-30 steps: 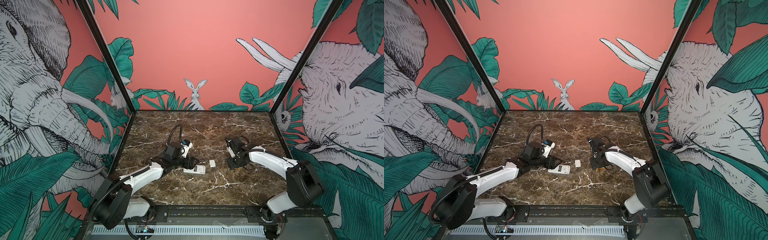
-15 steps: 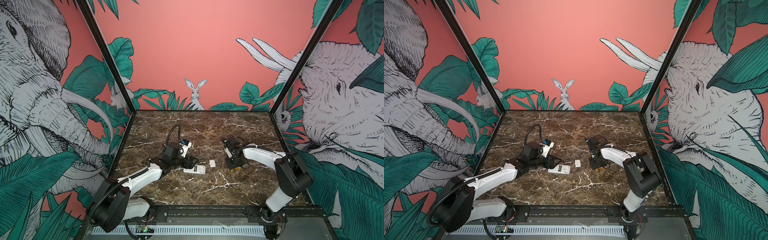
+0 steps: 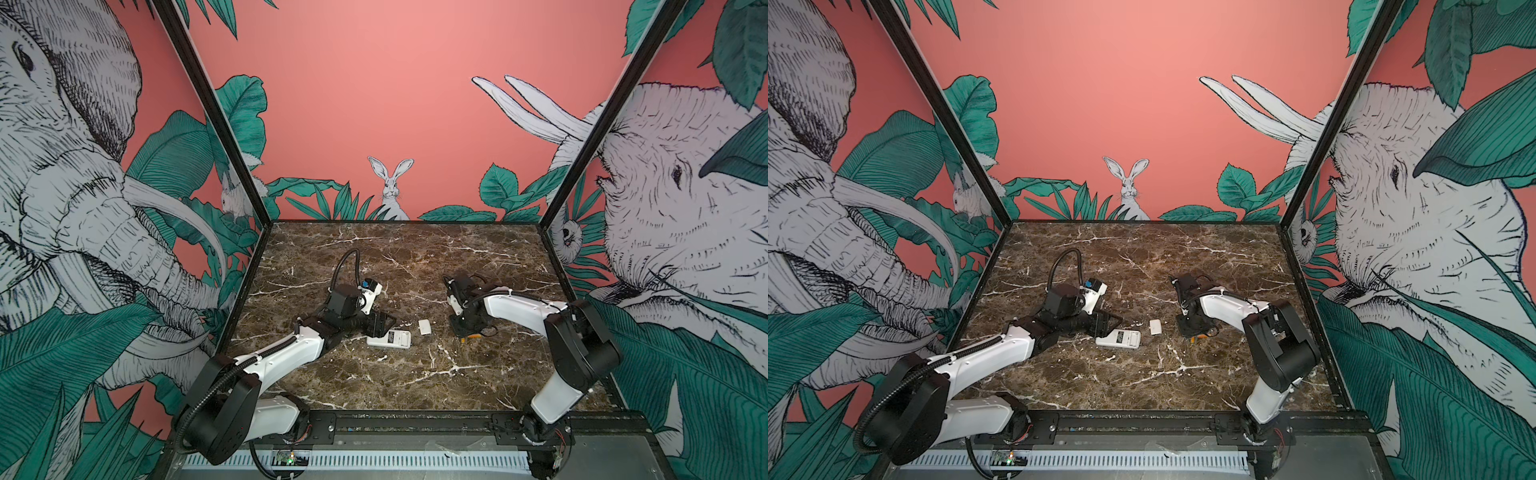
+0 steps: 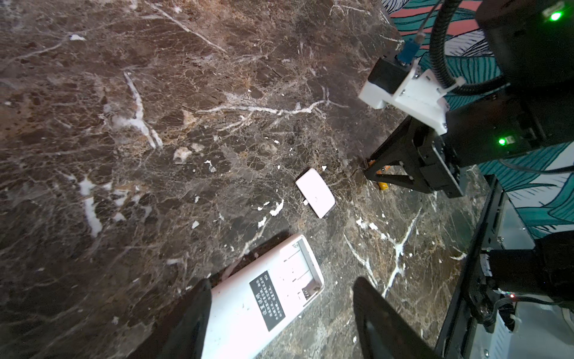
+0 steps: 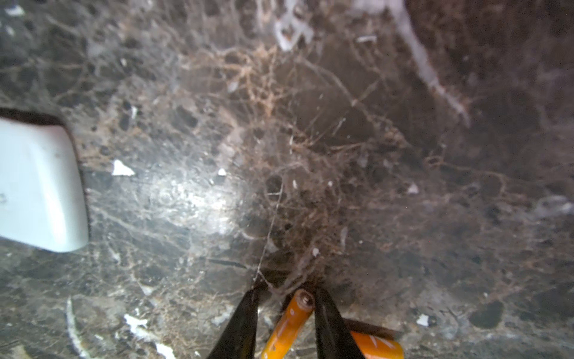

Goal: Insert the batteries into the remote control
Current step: 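Close the right gripper on one orange battery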

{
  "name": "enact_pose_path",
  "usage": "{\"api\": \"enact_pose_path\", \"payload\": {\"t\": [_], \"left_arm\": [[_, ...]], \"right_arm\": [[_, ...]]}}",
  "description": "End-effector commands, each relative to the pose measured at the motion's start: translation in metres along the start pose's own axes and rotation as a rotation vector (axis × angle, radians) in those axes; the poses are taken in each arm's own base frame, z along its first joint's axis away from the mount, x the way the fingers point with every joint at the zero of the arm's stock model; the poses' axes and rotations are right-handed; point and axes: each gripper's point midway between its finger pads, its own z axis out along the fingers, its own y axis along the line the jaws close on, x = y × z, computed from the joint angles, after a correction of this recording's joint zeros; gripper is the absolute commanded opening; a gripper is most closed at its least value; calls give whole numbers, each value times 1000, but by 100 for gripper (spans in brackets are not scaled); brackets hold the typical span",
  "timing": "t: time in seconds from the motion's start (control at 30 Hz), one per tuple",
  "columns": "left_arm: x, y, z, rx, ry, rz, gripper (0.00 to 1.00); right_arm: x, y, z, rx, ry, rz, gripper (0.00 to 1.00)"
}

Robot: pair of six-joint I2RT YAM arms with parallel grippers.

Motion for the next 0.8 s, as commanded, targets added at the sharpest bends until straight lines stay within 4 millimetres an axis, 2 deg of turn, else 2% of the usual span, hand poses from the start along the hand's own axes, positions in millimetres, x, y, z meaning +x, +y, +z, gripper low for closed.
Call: {"api": "enact_pose_path", "payload": {"t": [0.0,0.17,0.57,0.77], "left_arm": [[-2,-1,-3,7,-26,8,73],[-3,0,-4,6,-31,7,73],[-5,4,-7,-15,-49,-3,73],[5,21,-6,-89,-25,-63,72]], "right_arm": [[0,1,4,-13,12,14,28],[2,2,6,-18,21,18,21],[7,3,8,-26,43,31,13],[6,5,3,-38,31,38,8]]}}
